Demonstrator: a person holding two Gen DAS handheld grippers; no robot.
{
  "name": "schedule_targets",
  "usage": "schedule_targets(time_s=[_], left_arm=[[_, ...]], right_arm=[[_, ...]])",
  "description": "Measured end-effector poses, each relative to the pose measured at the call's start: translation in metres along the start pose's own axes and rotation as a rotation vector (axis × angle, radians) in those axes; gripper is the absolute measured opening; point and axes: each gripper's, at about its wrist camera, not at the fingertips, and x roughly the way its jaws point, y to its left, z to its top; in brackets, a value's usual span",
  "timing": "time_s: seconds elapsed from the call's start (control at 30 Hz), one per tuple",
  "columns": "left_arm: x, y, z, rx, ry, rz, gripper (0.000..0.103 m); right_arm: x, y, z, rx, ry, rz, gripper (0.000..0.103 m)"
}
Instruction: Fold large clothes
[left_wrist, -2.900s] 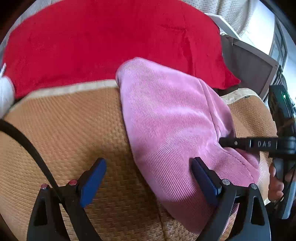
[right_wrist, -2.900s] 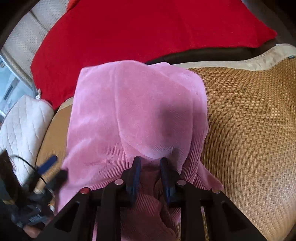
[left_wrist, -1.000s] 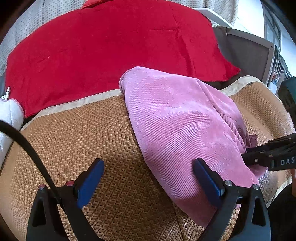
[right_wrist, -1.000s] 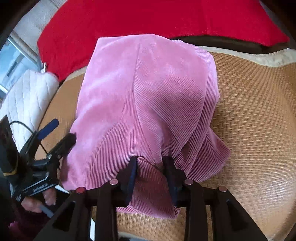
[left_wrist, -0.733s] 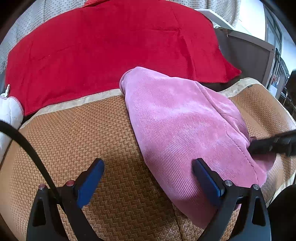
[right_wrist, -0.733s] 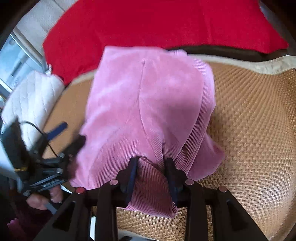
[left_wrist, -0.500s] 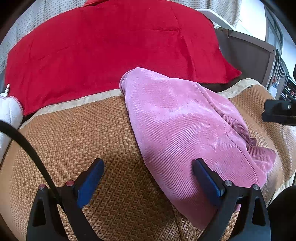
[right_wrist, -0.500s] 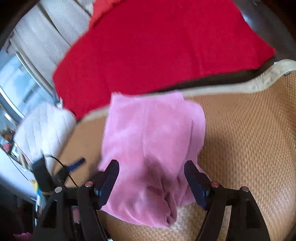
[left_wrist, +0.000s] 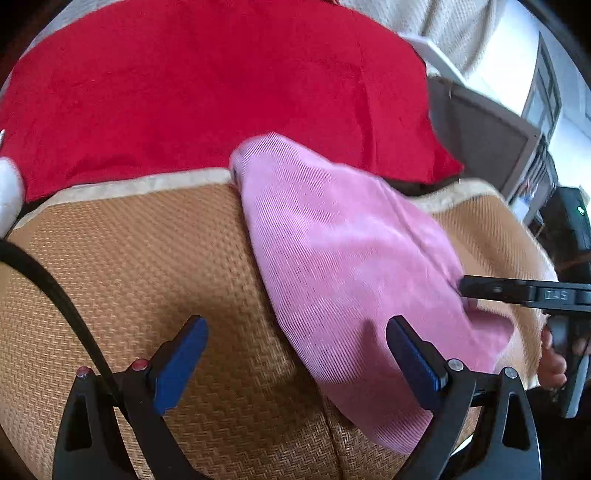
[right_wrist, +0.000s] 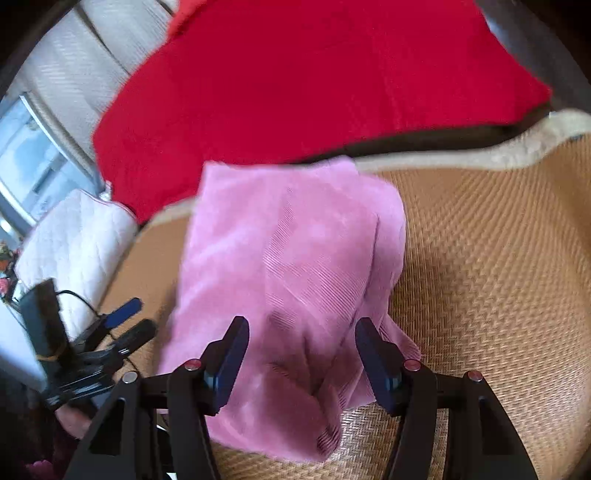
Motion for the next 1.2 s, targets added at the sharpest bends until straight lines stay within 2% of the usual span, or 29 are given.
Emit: schedule_targets(time_s=[0.07,0.13,0.23,0.3,0.4,0.5,0.53,0.63,0.7,0.83,0.97,1.2], left_arm=[[0.010,-0.007,-0.006,0.033,0.028,0.025,0.098],[0.009,-0.009,-0.005,0.031,0.015,0.024,0.098],[0.007,-0.009,-0.001,0.027,-0.003,0.037,0.098],[0.004,-0.004,0.003,0.026,-0.014,0.051,0.098],[0.000,0.002,0.004,0.004,-0.017,0.032,0.098],[0.004,0.011,0.008,-0.035,0.002,-0.017,0.098],[0.005,0.014,0.010,-0.048,0.005,-0.028,0.098],[0.009,0.015,0.012,-0.077,0.027,-0.074,0.098],[0.012,0.016,0.016,-0.095,0.027,-0.059,0.098],[0.011,0.005,0.019,-0.044,0.002,-0.004,0.098],[0.013,-0.007,0.019,0.024,-0.010,0.051,0.098],[0.015,-0.006,0.019,0.028,-0.003,0.045,0.098]], right_arm=[[0.020,-0.004,-0.003,0.005,0.037,0.002,0.063],[0.029,-0.006,-0.004,0.011,0.049,0.001,0.063],[0.019,-0.007,0.004,0.010,0.032,0.021,0.063],[0.007,-0.010,0.011,0.013,-0.009,0.035,0.063],[-0.001,-0.023,0.020,0.062,-0.041,0.059,0.066],[0.004,-0.049,0.030,0.161,-0.030,0.095,0.067],[0.006,-0.058,0.032,0.194,-0.029,0.112,0.067],[0.013,-0.086,0.035,0.294,-0.026,0.234,0.068],[0.021,-0.097,0.035,0.331,-0.009,0.277,0.068],[0.022,-0.100,0.036,0.330,-0.013,0.292,0.068],[0.030,-0.091,0.036,0.292,-0.005,0.265,0.068],[0.053,-0.094,0.038,0.307,0.006,0.270,0.068]])
